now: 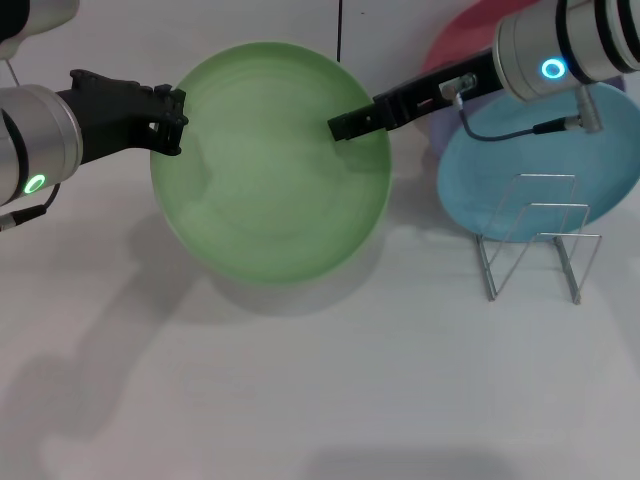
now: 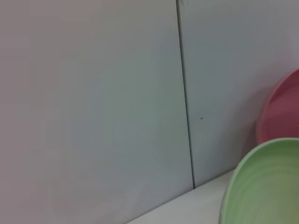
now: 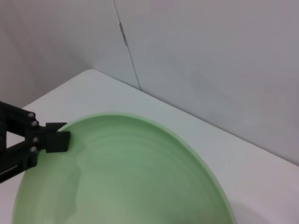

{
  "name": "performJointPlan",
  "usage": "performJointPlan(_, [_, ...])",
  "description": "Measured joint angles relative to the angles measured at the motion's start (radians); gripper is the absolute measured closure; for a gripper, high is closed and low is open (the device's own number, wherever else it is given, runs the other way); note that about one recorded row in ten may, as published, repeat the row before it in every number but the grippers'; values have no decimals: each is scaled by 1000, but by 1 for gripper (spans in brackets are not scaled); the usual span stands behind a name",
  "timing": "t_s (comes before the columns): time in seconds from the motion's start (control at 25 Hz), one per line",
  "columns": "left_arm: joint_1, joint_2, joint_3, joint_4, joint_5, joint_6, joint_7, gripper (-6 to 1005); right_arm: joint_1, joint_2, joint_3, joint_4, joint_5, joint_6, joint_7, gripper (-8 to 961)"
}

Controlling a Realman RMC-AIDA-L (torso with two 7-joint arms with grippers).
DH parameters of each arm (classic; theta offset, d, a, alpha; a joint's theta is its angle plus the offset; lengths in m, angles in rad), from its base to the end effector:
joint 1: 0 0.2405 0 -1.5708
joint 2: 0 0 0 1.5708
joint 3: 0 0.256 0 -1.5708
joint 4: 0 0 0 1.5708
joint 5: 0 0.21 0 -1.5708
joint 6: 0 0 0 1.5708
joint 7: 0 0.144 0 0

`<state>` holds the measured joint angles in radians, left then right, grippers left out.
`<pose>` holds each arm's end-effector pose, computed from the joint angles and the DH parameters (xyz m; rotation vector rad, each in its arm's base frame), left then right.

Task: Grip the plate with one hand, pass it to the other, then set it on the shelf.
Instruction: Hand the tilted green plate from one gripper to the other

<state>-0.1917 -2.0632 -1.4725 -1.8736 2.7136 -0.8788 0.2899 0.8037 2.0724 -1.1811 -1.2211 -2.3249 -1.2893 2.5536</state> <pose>-0.1316 0.3436 0.0486 -2.1097 -0.5996 -0.2022 0.0942 0.4227 0.0191 -2.5551 0.8850 0.1947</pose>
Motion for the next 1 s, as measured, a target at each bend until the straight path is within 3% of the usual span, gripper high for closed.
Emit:
performJointPlan(0.4, [-2, 0, 0, -2, 0, 0, 0, 966, 31, -2, -8, 62, -15, 12, -2, 339])
performJointPlan(0.68, [-4, 1, 0, -3, -8, -1, 0, 966, 42, -3, -12, 77, -15, 13, -4, 530])
performJointPlan(1.0, [0, 1, 0, -4, -12, -2, 1, 966, 39, -1, -25, 68, -27, 14, -8, 578])
